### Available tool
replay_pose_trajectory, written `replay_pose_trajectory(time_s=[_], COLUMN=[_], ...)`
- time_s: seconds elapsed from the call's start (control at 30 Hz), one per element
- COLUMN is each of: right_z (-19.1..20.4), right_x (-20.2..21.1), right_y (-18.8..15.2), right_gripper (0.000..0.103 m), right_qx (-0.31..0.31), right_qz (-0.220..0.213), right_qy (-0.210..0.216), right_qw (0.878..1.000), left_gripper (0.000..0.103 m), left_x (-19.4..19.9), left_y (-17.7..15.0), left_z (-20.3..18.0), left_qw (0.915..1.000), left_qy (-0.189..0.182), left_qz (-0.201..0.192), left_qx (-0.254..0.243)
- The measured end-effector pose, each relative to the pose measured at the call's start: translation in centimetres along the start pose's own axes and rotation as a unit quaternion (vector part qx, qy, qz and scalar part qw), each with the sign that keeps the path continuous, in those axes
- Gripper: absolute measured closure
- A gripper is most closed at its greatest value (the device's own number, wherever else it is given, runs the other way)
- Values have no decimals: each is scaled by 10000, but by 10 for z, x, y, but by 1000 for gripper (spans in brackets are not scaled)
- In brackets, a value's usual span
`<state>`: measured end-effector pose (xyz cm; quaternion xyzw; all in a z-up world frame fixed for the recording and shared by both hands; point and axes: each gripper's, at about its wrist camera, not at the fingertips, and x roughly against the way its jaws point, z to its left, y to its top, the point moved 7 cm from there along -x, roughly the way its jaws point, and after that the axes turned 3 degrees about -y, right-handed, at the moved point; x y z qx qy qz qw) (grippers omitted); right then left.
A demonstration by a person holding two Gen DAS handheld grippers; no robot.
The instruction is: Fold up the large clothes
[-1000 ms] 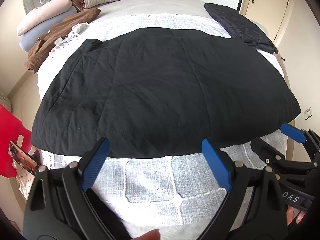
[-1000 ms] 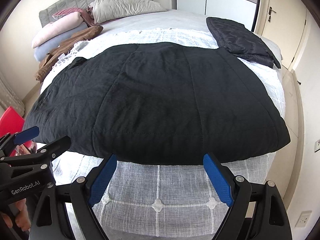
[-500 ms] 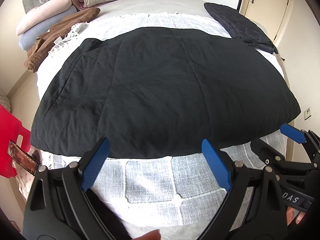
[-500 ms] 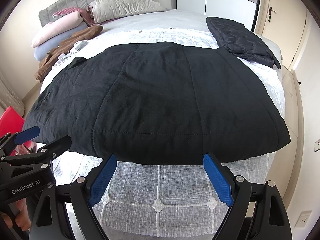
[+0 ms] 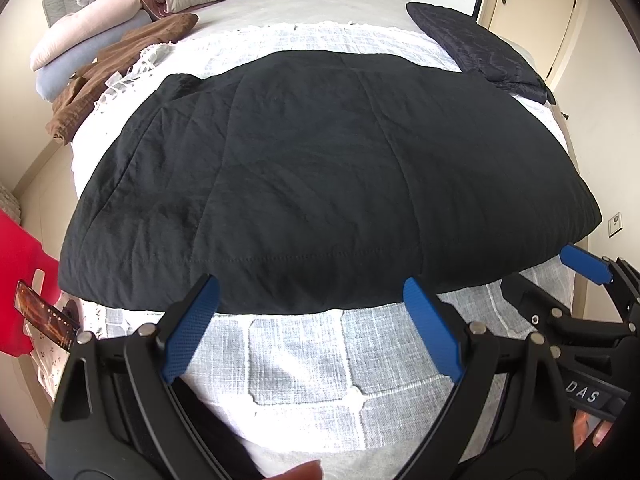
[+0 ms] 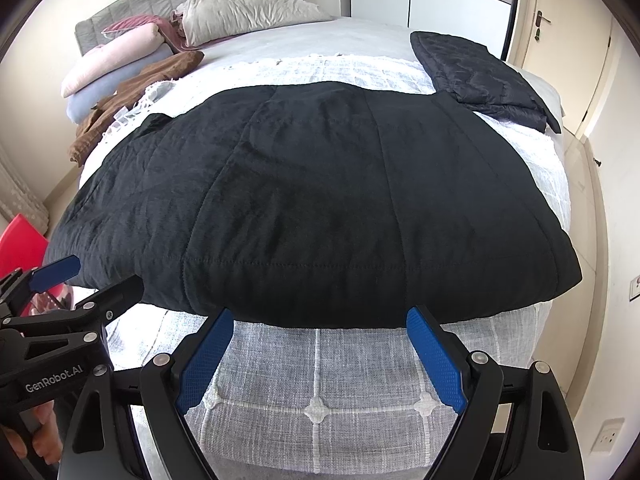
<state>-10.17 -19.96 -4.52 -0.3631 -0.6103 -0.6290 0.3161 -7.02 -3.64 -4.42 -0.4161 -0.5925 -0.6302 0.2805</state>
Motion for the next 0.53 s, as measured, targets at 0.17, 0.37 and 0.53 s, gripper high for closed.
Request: replay_pose_trajectory(time_s=[0.17,0.37,0.53], right_z=[0,0,-2], right_x=[0,-1,-7], right_y=[0,-1,-5], right_gripper=[13,13,13], right_qx=[2,-1,-12], right_qz=[-2,24,136], right_qy=[4,6,-70], right_qw=[10000,10000,9999], left_gripper=[10,10,10], left_x=[0,-3,-16], left_y=[0,-3,-15], left_z=[0,0,1], left_qw=[10000,9999,9990], left_qy=[5,26,101], left_qz=[1,89,423], left_qx=[-5,-40,-113])
